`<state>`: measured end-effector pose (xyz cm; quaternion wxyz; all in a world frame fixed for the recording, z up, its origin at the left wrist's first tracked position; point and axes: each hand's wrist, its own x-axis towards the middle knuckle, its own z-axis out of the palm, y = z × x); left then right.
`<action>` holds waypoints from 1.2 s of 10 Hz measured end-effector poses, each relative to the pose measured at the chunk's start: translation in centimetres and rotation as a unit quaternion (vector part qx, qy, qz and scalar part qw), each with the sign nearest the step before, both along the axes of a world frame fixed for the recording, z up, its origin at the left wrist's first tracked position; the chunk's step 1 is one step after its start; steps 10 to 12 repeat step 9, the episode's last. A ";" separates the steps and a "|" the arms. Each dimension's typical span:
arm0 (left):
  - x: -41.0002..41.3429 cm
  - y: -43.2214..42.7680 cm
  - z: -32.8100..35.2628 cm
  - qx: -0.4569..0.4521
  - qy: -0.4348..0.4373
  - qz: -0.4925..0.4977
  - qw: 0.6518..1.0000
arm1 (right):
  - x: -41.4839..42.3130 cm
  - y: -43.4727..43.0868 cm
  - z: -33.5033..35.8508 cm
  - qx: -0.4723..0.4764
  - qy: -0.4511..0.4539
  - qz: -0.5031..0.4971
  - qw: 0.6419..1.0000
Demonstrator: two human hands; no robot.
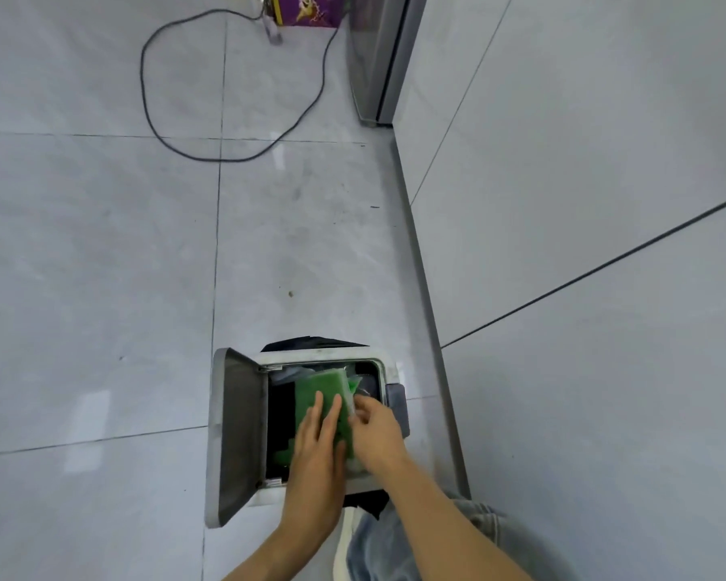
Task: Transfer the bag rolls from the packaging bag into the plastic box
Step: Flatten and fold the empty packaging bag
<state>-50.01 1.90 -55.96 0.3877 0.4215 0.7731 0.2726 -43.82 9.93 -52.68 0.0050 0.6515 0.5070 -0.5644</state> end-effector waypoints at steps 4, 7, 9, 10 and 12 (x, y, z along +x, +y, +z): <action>1.5 3.2 -2.9 -0.124 0.075 -0.168 0.975 | 2.2 0.0 0.9 -0.033 -0.045 0.024 0.998; 0.4 3.0 -0.7 -0.119 0.041 -0.143 0.982 | 3.8 -1.0 4.2 0.014 -0.004 -0.053 0.998; 0.1 1.4 3.6 -0.055 0.069 -0.128 0.988 | 5.6 -2.6 7.2 0.067 0.007 -0.103 0.992; 0.1 1.4 3.6 -0.055 0.069 -0.128 0.988 | 5.6 -2.6 7.2 0.067 0.007 -0.103 0.992; 0.1 1.4 3.6 -0.055 0.069 -0.128 0.988 | 5.6 -2.6 7.2 0.067 0.007 -0.103 0.992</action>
